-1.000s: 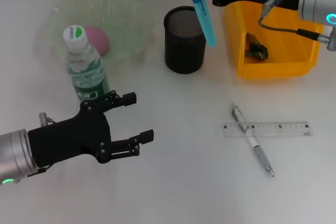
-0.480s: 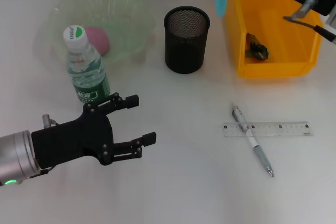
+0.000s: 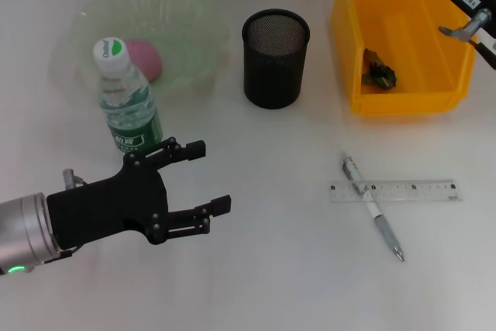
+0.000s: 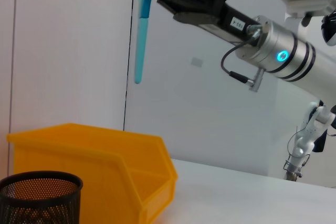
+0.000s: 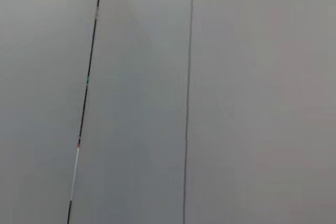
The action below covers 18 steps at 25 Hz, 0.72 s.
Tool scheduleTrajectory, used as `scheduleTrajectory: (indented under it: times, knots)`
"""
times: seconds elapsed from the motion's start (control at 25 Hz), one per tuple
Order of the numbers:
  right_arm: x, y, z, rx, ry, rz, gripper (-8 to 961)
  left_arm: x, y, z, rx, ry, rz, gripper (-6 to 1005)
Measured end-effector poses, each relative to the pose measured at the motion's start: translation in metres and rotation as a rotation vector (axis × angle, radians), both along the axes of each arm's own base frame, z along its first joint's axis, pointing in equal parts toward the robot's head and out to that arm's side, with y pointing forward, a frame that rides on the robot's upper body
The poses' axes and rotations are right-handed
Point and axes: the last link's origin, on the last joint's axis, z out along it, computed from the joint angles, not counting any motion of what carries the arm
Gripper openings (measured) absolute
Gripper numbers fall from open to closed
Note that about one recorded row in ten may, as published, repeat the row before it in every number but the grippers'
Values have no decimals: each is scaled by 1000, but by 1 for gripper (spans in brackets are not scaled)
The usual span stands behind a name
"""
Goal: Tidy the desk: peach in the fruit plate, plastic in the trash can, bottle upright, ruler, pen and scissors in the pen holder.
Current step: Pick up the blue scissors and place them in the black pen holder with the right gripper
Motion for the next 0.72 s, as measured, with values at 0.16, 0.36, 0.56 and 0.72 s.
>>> scheduleTrajectory:
  times: [0.16, 0.36, 0.56, 0.72]
  knots:
    - [5, 11, -11, -33, 16, -19, 106, 0, 0, -1, -4, -3, 3, 865]
    - [3, 22, -27, -75, -6, -22, 107, 1, 1, -2, -10, -4, 4, 865]
    - [1, 33, -41, -102, -44, -34, 106, 1, 1, -3, -11, -5, 5, 865]
    - [6, 36, -46, -78, -95, -45, 106, 3, 1, -3, -25, -13, -1, 865]
